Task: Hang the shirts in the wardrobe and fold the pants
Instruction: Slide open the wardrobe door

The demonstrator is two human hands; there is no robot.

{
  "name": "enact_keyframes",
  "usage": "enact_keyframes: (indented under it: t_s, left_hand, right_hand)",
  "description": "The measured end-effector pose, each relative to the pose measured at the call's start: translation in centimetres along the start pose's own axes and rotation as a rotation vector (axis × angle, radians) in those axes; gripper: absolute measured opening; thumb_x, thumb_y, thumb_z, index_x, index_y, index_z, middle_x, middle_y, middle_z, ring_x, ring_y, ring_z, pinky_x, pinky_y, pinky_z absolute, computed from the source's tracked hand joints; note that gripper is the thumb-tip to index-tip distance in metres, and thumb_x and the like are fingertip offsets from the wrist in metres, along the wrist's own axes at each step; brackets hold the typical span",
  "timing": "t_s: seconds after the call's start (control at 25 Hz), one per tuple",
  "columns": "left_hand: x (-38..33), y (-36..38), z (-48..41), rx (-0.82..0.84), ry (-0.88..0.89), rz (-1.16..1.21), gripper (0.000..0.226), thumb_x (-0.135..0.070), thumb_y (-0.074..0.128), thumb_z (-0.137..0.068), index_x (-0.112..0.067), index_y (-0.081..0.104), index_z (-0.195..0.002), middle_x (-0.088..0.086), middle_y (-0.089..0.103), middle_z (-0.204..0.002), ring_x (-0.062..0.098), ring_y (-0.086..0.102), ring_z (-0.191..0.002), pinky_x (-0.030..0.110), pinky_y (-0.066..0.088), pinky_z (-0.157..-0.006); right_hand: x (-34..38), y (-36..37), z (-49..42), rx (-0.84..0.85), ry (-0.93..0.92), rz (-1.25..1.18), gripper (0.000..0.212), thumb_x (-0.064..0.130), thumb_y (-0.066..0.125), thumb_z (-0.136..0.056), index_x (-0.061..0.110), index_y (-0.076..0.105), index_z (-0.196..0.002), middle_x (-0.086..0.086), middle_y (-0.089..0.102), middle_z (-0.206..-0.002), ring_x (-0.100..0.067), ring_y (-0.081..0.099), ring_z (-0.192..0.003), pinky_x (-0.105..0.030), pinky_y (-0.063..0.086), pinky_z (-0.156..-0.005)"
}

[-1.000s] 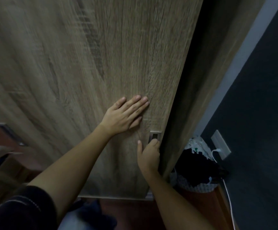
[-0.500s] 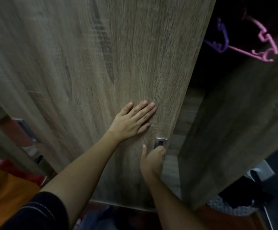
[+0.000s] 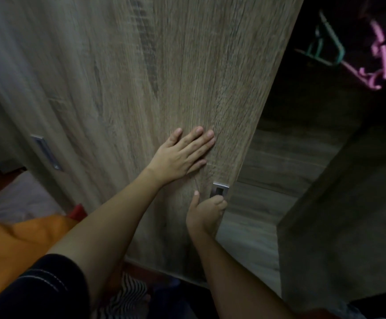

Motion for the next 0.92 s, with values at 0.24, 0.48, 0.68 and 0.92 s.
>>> enact_keyframes:
  t_s: [0.24,0.48,0.68,0.92]
  left_hand:
    - [4.4,0.6,3.7,0.036,-0.006,-0.001,0.065,-0.043,0.035,-0.099,-0.013,0.008,-0.15,0.003,-0.008,-0.159,0.019,-0.004,-0.146,0.042,0.001,-0.115]
    - [6.8,0.7,5.5,0.097,-0.047,-0.012,0.063,-0.041,0.029,-0.101,-0.014,0.001,-0.15,0.002,-0.016,-0.158,0.018,-0.01,-0.145,0.041,0.002,-0.114]
    - [6.9,0.9,5.4,0.126,-0.047,0.023,0.061,-0.042,0.027,-0.102,-0.017,-0.002,-0.15,0.0,-0.019,-0.157,0.016,-0.012,-0.145,0.041,-0.001,-0.115]
    - [6.9,-1.3,4.4,0.267,-0.193,0.134,0.055,-0.035,0.032,-0.099,-0.015,0.019,-0.149,0.002,0.015,-0.158,0.017,0.017,-0.144,0.036,0.02,-0.112]
  right_hand:
    - [3.1,4.3,2.4,-0.005,-0.001,-0.03,0.048,0.033,0.065,-0.082,-0.008,0.049,-0.102,-0.03,0.05,-0.113,-0.045,0.053,-0.1,-0.045,0.044,-0.082]
    - [4.7,6.9,3.6,0.003,-0.026,0.043,0.05,0.035,0.064,-0.082,-0.006,0.047,-0.105,-0.028,0.047,-0.116,-0.044,0.048,-0.105,-0.046,0.039,-0.089]
    - [4.9,6.8,3.3,0.043,-0.021,0.109,0.053,0.037,0.06,-0.086,-0.005,0.042,-0.112,-0.026,0.042,-0.122,-0.041,0.044,-0.113,-0.042,0.036,-0.094]
    - [4.4,6.5,2.9,0.413,-0.032,0.285,0.061,0.036,0.058,-0.083,0.003,0.028,-0.125,-0.022,0.036,-0.135,-0.037,0.045,-0.121,-0.038,0.042,-0.093]
Point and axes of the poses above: each hand's wrist, its own z-axis away from the middle knuckle, its own y-axis out of the palm, x = y × z, the point moved 9 cm from there along -z, towards the middle knuckle
